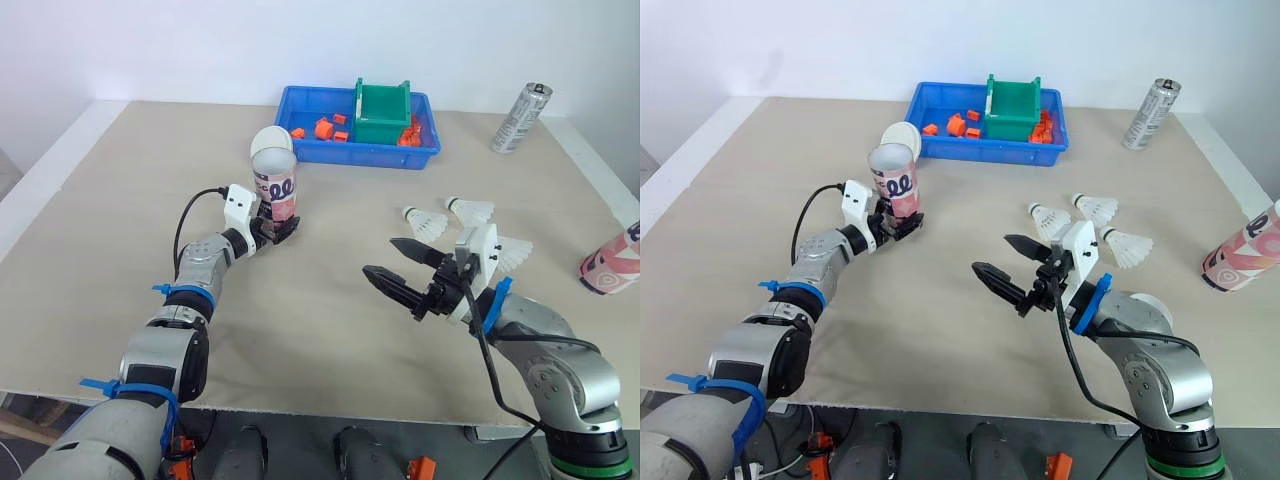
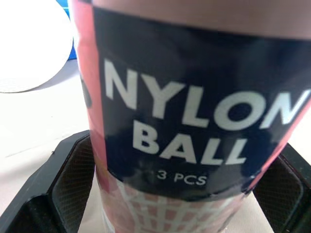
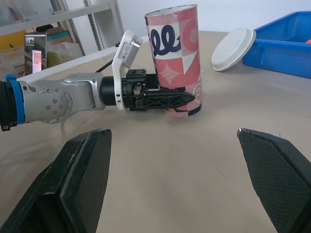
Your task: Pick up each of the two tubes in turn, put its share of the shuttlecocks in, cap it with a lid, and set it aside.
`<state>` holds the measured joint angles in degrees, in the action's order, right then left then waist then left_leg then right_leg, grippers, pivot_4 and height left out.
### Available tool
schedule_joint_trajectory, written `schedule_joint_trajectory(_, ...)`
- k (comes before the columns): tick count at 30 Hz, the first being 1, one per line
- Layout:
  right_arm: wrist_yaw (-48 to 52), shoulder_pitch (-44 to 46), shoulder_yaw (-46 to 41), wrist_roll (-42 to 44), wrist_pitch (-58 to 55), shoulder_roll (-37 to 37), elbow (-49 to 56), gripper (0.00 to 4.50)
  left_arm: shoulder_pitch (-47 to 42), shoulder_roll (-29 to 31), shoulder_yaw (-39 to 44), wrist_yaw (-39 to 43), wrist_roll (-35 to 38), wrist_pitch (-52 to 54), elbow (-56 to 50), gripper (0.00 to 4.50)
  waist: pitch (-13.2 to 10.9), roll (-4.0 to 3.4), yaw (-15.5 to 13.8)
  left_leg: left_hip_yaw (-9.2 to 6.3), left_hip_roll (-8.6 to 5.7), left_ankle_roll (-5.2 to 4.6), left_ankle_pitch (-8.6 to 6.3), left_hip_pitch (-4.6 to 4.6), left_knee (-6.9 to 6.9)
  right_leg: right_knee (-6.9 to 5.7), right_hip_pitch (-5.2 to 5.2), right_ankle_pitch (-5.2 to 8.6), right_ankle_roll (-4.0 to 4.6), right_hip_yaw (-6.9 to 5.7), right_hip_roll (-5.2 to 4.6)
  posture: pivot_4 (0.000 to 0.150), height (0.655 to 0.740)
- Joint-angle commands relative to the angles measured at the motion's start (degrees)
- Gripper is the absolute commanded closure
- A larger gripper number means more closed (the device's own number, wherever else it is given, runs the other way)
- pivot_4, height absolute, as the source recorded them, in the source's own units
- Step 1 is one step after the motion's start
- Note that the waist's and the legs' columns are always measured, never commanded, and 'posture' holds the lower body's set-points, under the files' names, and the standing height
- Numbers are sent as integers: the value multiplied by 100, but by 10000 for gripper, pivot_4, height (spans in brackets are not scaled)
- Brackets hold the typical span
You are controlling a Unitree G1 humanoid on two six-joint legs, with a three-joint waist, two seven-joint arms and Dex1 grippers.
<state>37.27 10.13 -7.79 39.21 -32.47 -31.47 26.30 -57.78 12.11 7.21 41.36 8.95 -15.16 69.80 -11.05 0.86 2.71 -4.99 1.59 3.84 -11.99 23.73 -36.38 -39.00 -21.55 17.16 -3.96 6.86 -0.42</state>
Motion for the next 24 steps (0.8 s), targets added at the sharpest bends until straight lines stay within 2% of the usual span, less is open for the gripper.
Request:
schedule_joint_trajectory(1,-20,108,-133,122,28,-51,304,135,-225,-14,99,-59,-9,-126,11,2556,0,0,0,0,0,0,0,0,0,0,0,0,0,0,0,1500,7384)
schedule_joint_trajectory(3,-23,104,-133,128,22,-54,320,0,-244,-15,127,-72,-1,-129,29,8043,0,0,0,-1,0,0,0,0,0,0,0,0,0,-1,0,1500,7384)
schedule_joint_trajectory(5,-25,103,-139,131,17,-56,323,0,-245,-6,132,-69,-13,-145,42,16253,0,0,0,-1,0,0,0,0,0,0,0,0,0,-1,0,1500,7384)
schedule_joint_trajectory(8,-28,99,-144,137,0,-62,338,0,-224,18,141,-62,-15,-167,41,22647,0,0,0,-2,0,0,0,1,0,0,0,0,0,-2,0,1500,7384)
schedule_joint_trajectory(14,-22,107,-119,138,-25,-72,344,0,-108,99,115,60,-27,-268,-72,22647,0,0,0,-3,0,0,0,1,0,-1,0,0,1,-3,0,1500,7384)
schedule_joint_trajectory(18,-108,80,-155,82,2,-30,276,0,-17,383,-33,320,-147,-357,-404,22647,0,0,6,-3,0,0,0,1,0,-1,-1,0,1,-3,0,1500,7384)
schedule_joint_trajectory(20,-224,61,-201,29,65,61,160,0,52,566,-123,716,-146,-293,-722,22647,0,0,12,-3,1,0,0,1,0,-4,-4,-1,2,-2,1,1500,7384)
schedule_joint_trajectory(24,-442,17,-273,-27,97,249,-118,0,305,1074,-277,2011,166,625,-1726,22647,0,-1,6,-7,1,3,3,4,0,-8,-7,-3,6,-7,-1,1500,7384)
